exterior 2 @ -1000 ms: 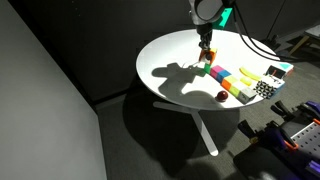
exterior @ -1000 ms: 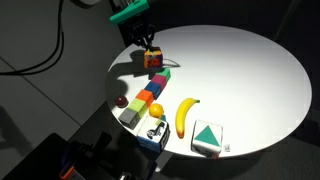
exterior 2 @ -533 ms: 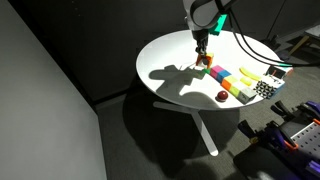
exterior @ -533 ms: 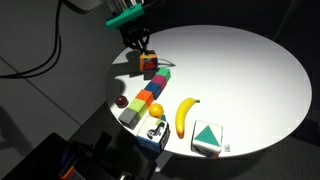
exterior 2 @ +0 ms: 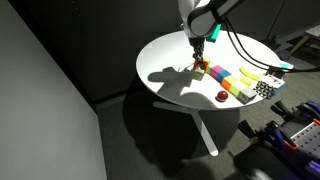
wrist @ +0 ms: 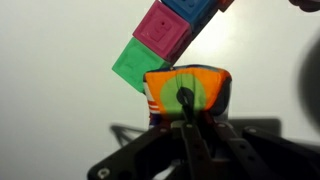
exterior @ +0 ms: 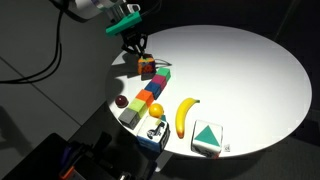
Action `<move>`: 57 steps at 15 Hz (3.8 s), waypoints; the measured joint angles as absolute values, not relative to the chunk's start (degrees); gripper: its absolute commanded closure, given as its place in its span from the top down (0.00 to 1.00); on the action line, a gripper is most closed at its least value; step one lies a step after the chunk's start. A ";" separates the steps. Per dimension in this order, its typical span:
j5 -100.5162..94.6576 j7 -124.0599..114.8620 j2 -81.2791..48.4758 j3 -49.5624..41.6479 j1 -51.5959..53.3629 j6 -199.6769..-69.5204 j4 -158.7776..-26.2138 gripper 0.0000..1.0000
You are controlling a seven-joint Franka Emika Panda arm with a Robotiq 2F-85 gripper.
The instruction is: Remove the block with a number image on top from the stack and put it on the table on the left side of the green block
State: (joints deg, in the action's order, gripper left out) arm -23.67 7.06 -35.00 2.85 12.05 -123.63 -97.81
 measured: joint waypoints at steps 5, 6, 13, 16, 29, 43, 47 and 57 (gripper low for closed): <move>-27.71 6.87 -36.22 2.55 12.94 -125.28 -97.83 0.36; -28.21 6.87 -36.39 2.48 13.12 -125.40 -97.83 0.42; -28.85 6.94 -36.61 2.44 13.42 -125.50 -97.85 0.98; -28.51 6.95 -36.57 2.45 13.28 -125.50 -97.85 1.00; -20.34 6.36 -30.63 2.42 8.94 -125.47 -104.19 1.00; -12.25 4.41 -16.24 2.31 4.48 -126.65 -121.20 1.00; -10.07 4.40 -11.13 2.17 3.76 -126.64 -126.08 1.00; -7.14 3.67 2.83 1.34 2.97 -125.85 -135.54 1.00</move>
State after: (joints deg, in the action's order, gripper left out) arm -7.14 3.67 2.83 1.34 2.97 -125.85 -135.54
